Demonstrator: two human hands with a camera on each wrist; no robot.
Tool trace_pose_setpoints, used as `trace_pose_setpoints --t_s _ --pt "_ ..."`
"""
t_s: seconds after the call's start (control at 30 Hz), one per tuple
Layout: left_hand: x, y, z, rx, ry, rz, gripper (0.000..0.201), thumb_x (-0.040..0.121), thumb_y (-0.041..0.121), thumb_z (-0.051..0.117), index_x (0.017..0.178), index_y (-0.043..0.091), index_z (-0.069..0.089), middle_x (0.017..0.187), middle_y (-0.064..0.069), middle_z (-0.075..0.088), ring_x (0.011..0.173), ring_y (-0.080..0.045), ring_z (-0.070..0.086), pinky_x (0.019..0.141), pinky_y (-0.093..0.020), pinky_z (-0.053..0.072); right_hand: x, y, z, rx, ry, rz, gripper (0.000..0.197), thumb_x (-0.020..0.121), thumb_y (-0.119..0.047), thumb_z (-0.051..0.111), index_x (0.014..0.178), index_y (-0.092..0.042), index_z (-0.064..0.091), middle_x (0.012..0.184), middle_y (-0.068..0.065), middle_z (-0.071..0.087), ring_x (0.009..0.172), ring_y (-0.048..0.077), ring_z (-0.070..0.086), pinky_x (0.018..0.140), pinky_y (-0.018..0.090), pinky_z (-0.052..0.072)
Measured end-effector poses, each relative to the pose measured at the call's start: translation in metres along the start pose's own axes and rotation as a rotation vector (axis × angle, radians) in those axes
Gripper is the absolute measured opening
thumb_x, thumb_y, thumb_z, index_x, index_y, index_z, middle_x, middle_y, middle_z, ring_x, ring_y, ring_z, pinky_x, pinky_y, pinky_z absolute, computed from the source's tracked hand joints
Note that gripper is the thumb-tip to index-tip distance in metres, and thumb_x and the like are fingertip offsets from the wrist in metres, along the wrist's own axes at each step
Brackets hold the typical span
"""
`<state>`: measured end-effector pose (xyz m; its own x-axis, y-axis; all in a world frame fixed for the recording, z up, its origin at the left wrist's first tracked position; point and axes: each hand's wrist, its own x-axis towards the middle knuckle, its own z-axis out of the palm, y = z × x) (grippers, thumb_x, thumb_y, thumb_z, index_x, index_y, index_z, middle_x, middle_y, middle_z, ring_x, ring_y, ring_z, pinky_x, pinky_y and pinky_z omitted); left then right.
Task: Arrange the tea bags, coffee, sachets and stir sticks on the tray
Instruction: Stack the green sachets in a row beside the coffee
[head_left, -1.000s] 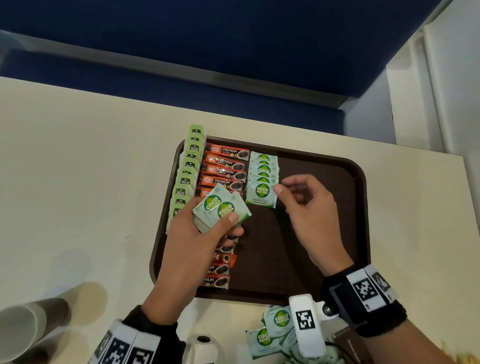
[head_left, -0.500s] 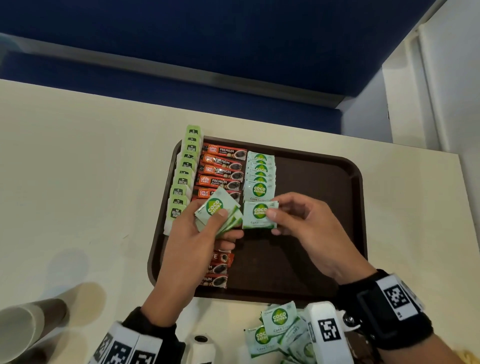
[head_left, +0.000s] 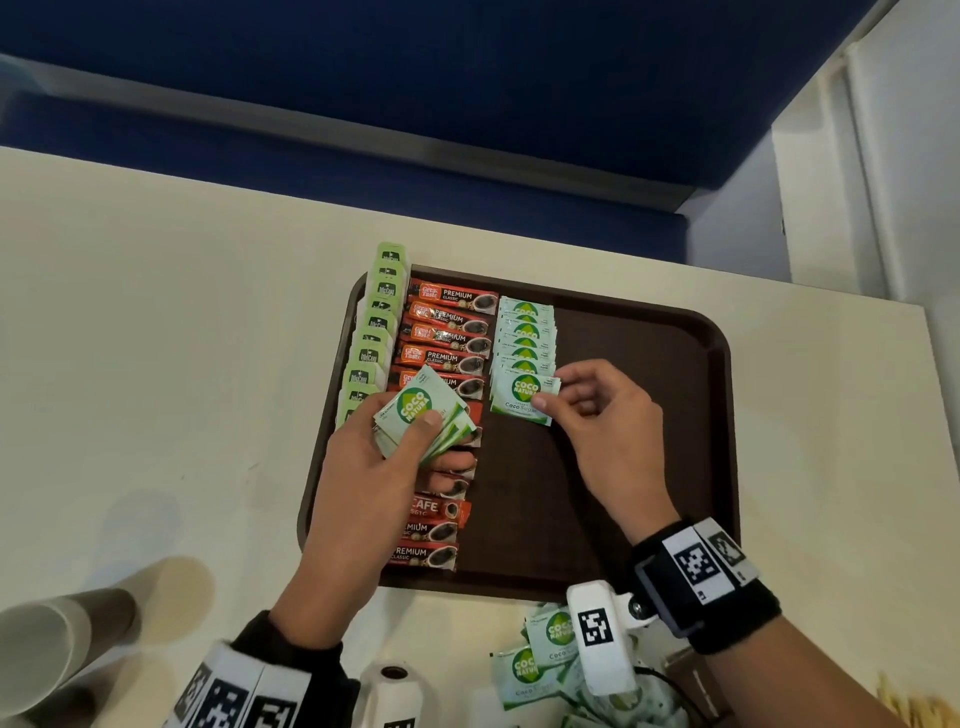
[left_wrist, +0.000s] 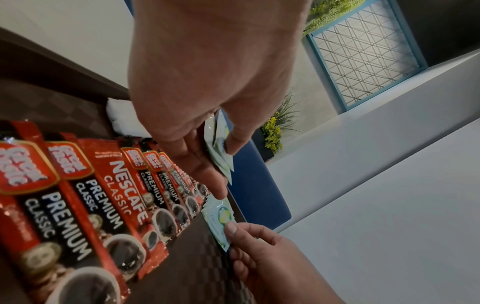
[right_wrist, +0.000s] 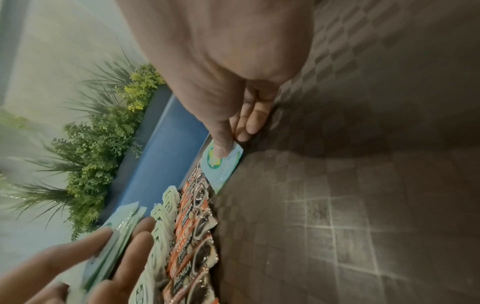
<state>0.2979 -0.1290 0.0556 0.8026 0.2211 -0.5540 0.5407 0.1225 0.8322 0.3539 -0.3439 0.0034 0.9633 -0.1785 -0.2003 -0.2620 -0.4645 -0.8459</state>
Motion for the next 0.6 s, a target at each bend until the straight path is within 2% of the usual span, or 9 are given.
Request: trace_pose_setpoints --t_s 0.2,0.33,0.47,0.6 --pt "-0.001 0.0 -0.002 -0.002 0.004 -0.008 0.026 0.106 0.032 0.066 0.13 0.023 0.065 0.093 -0.003 0.085 0.082 -0.026 0.084 0.087 -0.049 0.067 0.0 -0.002 0.003 -0.031 0.004 -0.01 0.036 0.08 -0.021 0.094 0.108 -0.018 0.071 0.084 -0.003 0.074 0.073 0.005 0.067 0.066 0.013 0.052" --pt "-0.002 0.002 -0.003 -0.003 0.006 -0.011 0.026 0.105 0.033 0.067 0.13 0.024 0.064 0.094 -0.002 0.085 0.082 -0.026 0.084 0.089 -0.055 0.066 0.0 -0.003 0.003 -0.055 0.009 -0.007 0.039 0.08 -0.025 0.093 0.111 -0.02 0.07 0.085 -0.005 0.074 0.077 0.008 0.069 0.067 0.015 0.054" --pt "-0.003 0.004 -0.003 -0.001 0.003 -0.012 0.026 0.105 0.032 0.067 0.13 0.024 0.065 0.094 -0.001 0.085 0.083 -0.024 0.084 0.088 -0.053 0.067 0.001 -0.004 0.002 -0.079 -0.002 0.004 0.04 0.082 -0.028 0.092 0.113 -0.021 0.069 0.085 -0.005 0.074 0.077 0.006 0.069 0.065 0.013 0.053" --pt "-0.003 0.003 -0.003 -0.002 -0.01 0.003 0.024 0.103 0.027 0.071 0.127 0.023 0.067 0.097 -0.001 0.085 0.082 -0.021 0.084 0.081 -0.042 0.069 -0.003 -0.014 -0.001 -0.067 0.037 0.012 0.03 0.09 -0.031 0.086 0.111 -0.018 0.07 0.087 -0.008 0.072 0.077 -0.002 0.066 0.065 0.01 0.049"
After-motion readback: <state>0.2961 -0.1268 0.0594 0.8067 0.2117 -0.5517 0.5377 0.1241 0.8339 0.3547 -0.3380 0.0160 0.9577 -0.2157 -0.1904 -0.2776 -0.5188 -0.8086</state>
